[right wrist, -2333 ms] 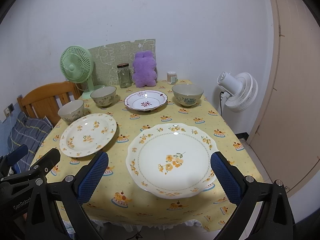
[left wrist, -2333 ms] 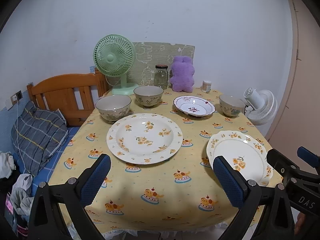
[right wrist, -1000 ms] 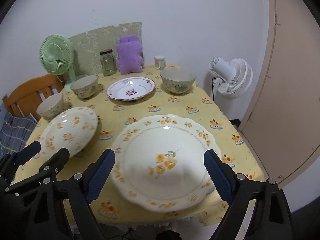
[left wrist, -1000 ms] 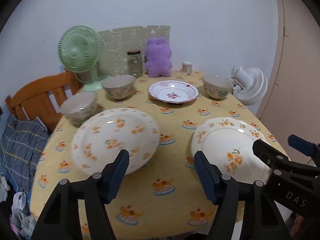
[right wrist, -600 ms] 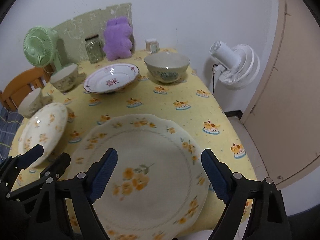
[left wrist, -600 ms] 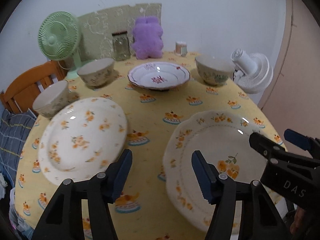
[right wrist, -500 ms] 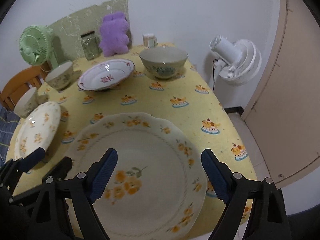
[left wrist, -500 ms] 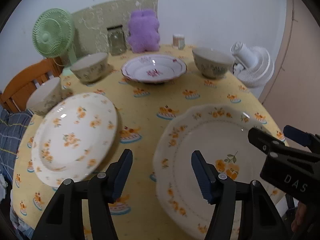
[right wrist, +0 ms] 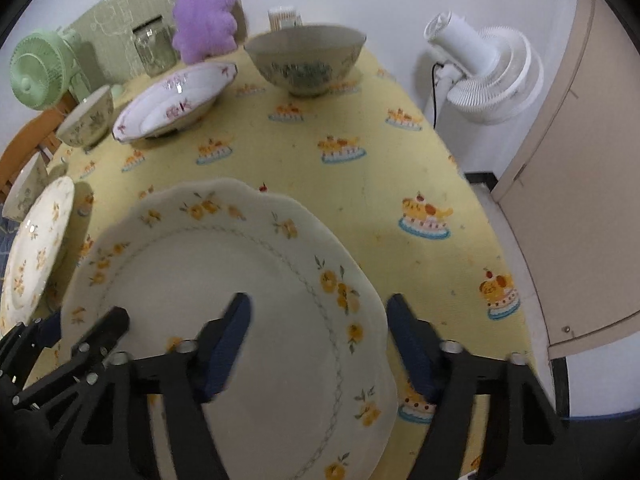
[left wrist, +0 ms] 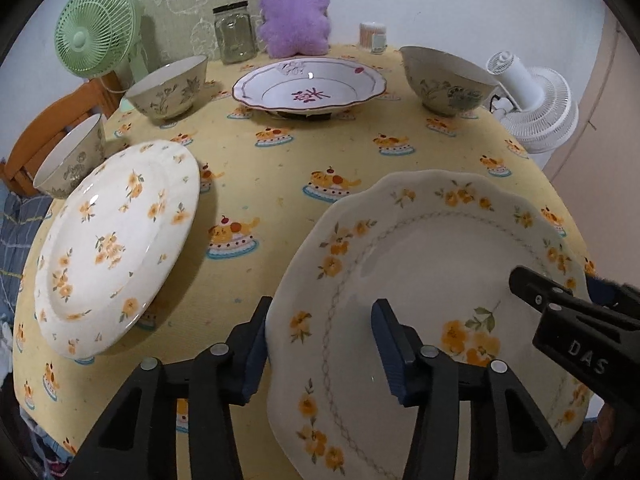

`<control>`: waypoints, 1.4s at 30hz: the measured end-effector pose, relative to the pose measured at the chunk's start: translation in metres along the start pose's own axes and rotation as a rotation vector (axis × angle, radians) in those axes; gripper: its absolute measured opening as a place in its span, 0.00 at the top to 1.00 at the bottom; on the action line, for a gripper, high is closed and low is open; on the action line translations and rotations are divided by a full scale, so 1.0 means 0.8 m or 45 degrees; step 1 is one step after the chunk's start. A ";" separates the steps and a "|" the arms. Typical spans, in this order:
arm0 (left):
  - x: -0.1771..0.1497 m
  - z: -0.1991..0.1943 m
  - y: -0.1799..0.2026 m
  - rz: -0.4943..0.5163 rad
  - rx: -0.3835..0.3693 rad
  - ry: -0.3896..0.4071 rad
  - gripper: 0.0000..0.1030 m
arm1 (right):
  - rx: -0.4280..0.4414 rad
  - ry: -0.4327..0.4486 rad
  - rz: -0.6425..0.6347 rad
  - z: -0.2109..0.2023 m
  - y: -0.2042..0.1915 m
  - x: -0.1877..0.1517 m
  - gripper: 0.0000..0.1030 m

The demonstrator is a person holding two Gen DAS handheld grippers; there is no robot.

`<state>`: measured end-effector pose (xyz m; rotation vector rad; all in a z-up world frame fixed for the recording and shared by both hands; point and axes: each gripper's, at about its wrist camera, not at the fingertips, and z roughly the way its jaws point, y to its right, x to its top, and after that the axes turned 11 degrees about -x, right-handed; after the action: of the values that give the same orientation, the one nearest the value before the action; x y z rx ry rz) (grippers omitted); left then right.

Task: Organize plates and bowls

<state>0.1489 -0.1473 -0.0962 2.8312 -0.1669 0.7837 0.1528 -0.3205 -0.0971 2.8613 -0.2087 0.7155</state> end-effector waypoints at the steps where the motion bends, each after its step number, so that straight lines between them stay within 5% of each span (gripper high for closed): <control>1: 0.001 0.000 -0.001 -0.011 -0.002 -0.005 0.51 | 0.006 -0.008 0.004 0.002 0.001 0.001 0.41; 42: 0.051 0.024 -0.032 -0.222 0.185 -0.013 0.48 | 0.092 0.001 -0.190 0.039 -0.055 0.088 0.42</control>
<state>0.1976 -0.1286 -0.0952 2.9340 0.1397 0.7721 0.2366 -0.2903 -0.0966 2.9057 0.0316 0.7088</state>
